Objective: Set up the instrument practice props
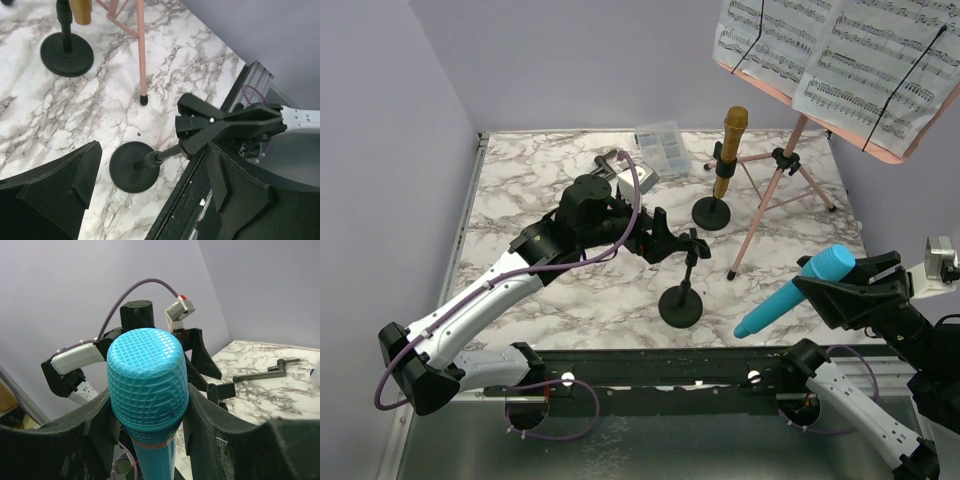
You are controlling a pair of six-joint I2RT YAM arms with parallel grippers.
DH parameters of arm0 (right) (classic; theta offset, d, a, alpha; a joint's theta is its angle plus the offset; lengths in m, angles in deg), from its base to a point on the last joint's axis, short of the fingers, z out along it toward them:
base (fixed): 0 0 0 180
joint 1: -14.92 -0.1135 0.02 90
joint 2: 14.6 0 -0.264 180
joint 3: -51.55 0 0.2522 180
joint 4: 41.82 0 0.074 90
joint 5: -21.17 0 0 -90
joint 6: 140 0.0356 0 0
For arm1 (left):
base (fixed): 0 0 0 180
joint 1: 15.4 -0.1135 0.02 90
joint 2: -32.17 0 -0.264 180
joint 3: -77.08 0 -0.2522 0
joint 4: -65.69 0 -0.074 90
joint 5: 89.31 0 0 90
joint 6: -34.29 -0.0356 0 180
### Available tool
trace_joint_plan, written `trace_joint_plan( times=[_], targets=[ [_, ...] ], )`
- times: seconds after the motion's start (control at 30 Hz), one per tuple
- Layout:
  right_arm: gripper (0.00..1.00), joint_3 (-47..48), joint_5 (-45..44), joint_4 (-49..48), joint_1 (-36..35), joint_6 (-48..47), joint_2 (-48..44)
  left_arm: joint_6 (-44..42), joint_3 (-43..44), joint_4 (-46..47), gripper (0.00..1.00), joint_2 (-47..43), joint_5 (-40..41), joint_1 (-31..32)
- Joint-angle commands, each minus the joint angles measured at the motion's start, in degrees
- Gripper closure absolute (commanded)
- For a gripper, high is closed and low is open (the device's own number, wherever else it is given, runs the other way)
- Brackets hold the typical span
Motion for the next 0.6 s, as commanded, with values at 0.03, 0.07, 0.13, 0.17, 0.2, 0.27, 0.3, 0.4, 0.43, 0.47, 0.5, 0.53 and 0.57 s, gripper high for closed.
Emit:
trace_joint_plan(
  times=[0.03, 0.07, 0.13, 0.17, 0.2, 0.27, 0.3, 0.4, 0.43, 0.47, 0.5, 0.53, 0.57],
  targets=[
    [0.99, -0.81, 0.37, -0.71, -0.05, 0.40, 0.17, 1.29, -3.50, 7.94, 0.15, 0.72, -15.69, -2.52],
    [0.99, -0.98, 0.65, -1.04, -0.07, 0.43, 0.31, 1.60, -3.87, 9.06, 0.19, 0.94, -18.03, -2.50],
    [0.99, -1.21, 1.01, -1.40, -0.10, 0.53, 0.60, 2.26, -4.58, 10.79, 0.23, 1.28, -21.17, -2.52],
    [0.99, -1.28, 1.26, -1.55, -0.10, 0.53, 0.68, 2.38, -4.86, 11.23, 0.24, 1.50, -22.16, -2.51],
    [0.99, -1.36, 1.44, -1.73, -0.06, 0.47, 0.94, 2.59, -5.10, 11.85, 0.25, 1.58, -22.94, -2.55],
    [0.99, -1.69, 1.69, -2.02, -0.09, 0.54, 1.13, 3.37, -5.72, 13.65, 0.29, 1.68, -24.05, -2.57],
    [1.00, -1.78, 1.80, -2.18, -0.07, 0.55, 1.17, 4.11, -5.99, 14.77, 0.33, 1.77, -24.32, -2.52],
    [0.99, -2.21, 1.81, -2.70, -0.10, 0.58, 1.26, 5.40, -6.14, 16.82, 0.40, 2.46, -24.48, -2.57],
    [1.00, -2.23, 1.84, -2.81, -0.11, 0.69, 1.26, 5.62, -6.06, 17.13, 0.44, 2.68, -24.52, -2.51],
    [0.99, -2.30, 1.94, -2.91, -0.11, 0.66, 1.26, 5.92, -5.97, 17.38, 0.47, 2.83, -24.39, -2.55],
    [1.00, -2.33, 1.97, -2.90, -0.07, 0.71, 1.38, 6.18, -5.88, 17.55, 0.51, 2.93, -24.30, -2.51],
    [0.99, -2.24, 2.05, -2.86, -0.07, 0.75, 1.34, 6.40, -5.93, 17.67, 0.55, 2.98, -24.07, -2.52],
    [0.99, -2.21, 1.99, -2.81, -0.09, 0.76, 1.51, 6.64, -5.96, 17.82, 0.59, 2.93, -23.83, -2.48]
  ],
)
